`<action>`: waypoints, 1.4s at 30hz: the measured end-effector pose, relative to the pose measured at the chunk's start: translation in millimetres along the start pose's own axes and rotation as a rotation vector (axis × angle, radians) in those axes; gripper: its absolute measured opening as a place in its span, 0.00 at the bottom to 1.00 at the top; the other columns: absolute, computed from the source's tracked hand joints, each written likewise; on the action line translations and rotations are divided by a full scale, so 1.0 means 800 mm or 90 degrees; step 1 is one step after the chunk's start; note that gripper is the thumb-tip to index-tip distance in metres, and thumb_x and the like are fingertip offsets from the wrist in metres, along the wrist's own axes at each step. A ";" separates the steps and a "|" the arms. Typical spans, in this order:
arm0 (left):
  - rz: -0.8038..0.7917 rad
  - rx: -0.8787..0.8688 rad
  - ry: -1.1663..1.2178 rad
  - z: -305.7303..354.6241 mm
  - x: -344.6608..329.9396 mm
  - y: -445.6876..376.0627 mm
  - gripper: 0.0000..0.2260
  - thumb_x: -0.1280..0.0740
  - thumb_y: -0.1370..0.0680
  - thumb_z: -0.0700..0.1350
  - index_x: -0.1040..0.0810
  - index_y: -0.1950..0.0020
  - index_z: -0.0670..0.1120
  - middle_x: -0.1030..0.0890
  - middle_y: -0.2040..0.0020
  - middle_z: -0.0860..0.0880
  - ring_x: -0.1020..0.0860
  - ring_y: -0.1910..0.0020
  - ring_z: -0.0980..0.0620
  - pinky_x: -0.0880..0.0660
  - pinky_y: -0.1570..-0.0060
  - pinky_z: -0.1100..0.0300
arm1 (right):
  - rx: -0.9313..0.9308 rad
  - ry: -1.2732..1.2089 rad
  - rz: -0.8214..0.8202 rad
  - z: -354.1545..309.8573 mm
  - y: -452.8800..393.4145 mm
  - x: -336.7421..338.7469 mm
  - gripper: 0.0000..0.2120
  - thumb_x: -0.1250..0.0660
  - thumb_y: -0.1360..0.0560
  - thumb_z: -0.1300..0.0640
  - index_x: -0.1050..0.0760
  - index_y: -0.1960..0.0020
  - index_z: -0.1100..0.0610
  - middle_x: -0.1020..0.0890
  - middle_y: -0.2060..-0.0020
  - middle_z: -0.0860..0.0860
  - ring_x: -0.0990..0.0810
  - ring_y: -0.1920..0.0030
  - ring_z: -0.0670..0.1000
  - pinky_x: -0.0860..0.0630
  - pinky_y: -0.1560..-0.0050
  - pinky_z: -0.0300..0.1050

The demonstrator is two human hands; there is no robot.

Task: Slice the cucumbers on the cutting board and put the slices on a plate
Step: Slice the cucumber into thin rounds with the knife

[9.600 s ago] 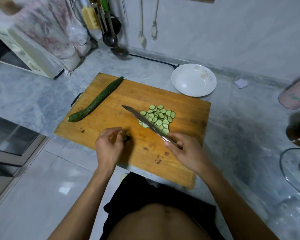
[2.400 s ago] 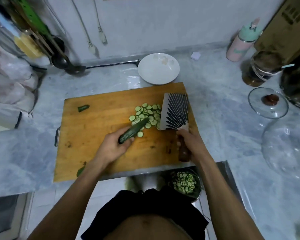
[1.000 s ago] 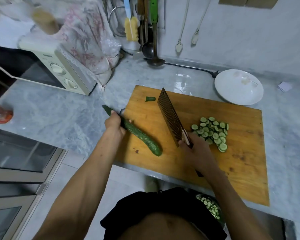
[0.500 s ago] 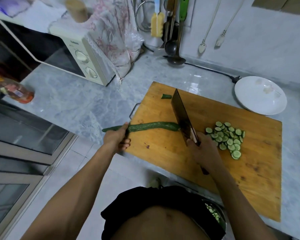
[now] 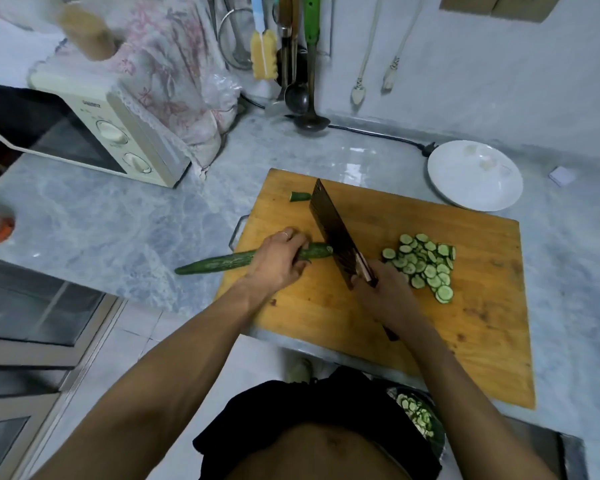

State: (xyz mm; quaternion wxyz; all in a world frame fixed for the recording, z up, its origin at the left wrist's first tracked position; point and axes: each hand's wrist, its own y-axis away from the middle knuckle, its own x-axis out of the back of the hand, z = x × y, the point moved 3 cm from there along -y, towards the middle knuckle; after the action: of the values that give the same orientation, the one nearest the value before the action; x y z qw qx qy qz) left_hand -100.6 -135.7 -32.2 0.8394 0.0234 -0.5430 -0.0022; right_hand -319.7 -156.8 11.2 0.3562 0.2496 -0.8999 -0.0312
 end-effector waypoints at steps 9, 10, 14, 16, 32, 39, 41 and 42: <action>0.150 0.007 -0.074 -0.037 0.004 0.040 0.21 0.29 0.27 0.41 0.23 0.34 0.50 0.24 0.50 0.46 0.25 0.53 0.43 0.23 0.59 0.54 | 0.038 0.042 -0.029 0.006 0.016 0.001 0.07 0.36 0.21 0.58 0.24 0.44 0.58 0.24 0.63 0.47 0.23 0.60 0.53 0.32 0.62 0.44; 0.159 0.016 -0.089 -0.040 -0.001 0.046 0.21 0.30 0.26 0.42 0.23 0.33 0.49 0.23 0.49 0.46 0.25 0.52 0.43 0.23 0.57 0.53 | 0.050 0.051 -0.038 0.005 0.016 -0.001 0.07 0.36 0.21 0.58 0.25 0.43 0.57 0.26 0.64 0.44 0.23 0.58 0.55 0.31 0.60 0.45; 0.166 0.044 -0.056 -0.034 -0.009 0.049 0.17 0.37 0.20 0.51 0.24 0.33 0.50 0.22 0.40 0.47 0.24 0.44 0.45 0.23 0.51 0.52 | 0.076 0.078 -0.060 -0.008 0.013 -0.016 0.12 0.36 0.20 0.56 0.25 0.38 0.56 0.22 0.60 0.47 0.22 0.53 0.57 0.29 0.59 0.46; 0.181 0.058 -0.025 -0.026 -0.008 0.046 0.14 0.36 0.20 0.50 0.22 0.35 0.52 0.21 0.39 0.49 0.22 0.45 0.47 0.21 0.57 0.55 | 0.071 0.088 -0.074 -0.012 0.013 -0.021 0.15 0.36 0.20 0.54 0.26 0.35 0.56 0.18 0.55 0.53 0.21 0.52 0.57 0.24 0.55 0.51; 0.140 0.177 -0.024 -0.016 -0.009 0.037 0.15 0.39 0.19 0.57 0.22 0.36 0.56 0.22 0.39 0.50 0.22 0.45 0.46 0.23 0.57 0.53 | 0.068 -0.008 -0.090 -0.042 0.017 -0.030 0.14 0.47 0.15 0.49 0.25 0.51 0.52 0.25 0.67 0.47 0.23 0.62 0.53 0.32 0.60 0.47; 0.156 0.180 -0.031 -0.012 -0.012 0.038 0.14 0.39 0.19 0.54 0.20 0.38 0.54 0.21 0.39 0.49 0.23 0.44 0.44 0.25 0.58 0.53 | 0.066 -0.027 -0.092 -0.050 0.029 -0.030 0.15 0.46 0.15 0.49 0.22 0.46 0.53 0.24 0.68 0.47 0.24 0.64 0.49 0.32 0.62 0.46; 0.169 0.178 -0.027 -0.013 -0.014 0.039 0.13 0.38 0.19 0.53 0.19 0.39 0.53 0.20 0.40 0.49 0.22 0.45 0.44 0.25 0.59 0.53 | 0.063 -0.029 -0.098 -0.052 0.029 -0.029 0.14 0.46 0.15 0.49 0.23 0.49 0.51 0.24 0.68 0.47 0.24 0.64 0.49 0.31 0.61 0.47; 0.175 0.174 -0.028 -0.015 -0.016 0.039 0.13 0.37 0.19 0.53 0.19 0.39 0.53 0.20 0.40 0.49 0.22 0.46 0.44 0.24 0.59 0.53 | 0.062 -0.030 -0.101 -0.051 0.028 -0.028 0.13 0.46 0.15 0.49 0.24 0.51 0.49 0.24 0.68 0.47 0.24 0.64 0.49 0.31 0.62 0.46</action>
State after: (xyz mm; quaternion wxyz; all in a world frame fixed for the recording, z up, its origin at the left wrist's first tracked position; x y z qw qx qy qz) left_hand -95.6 -103.9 -47.1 0.8086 0.0629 -0.5547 0.1860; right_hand -288.5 -121.3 33.2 0.3189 0.3365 -0.8858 -0.0217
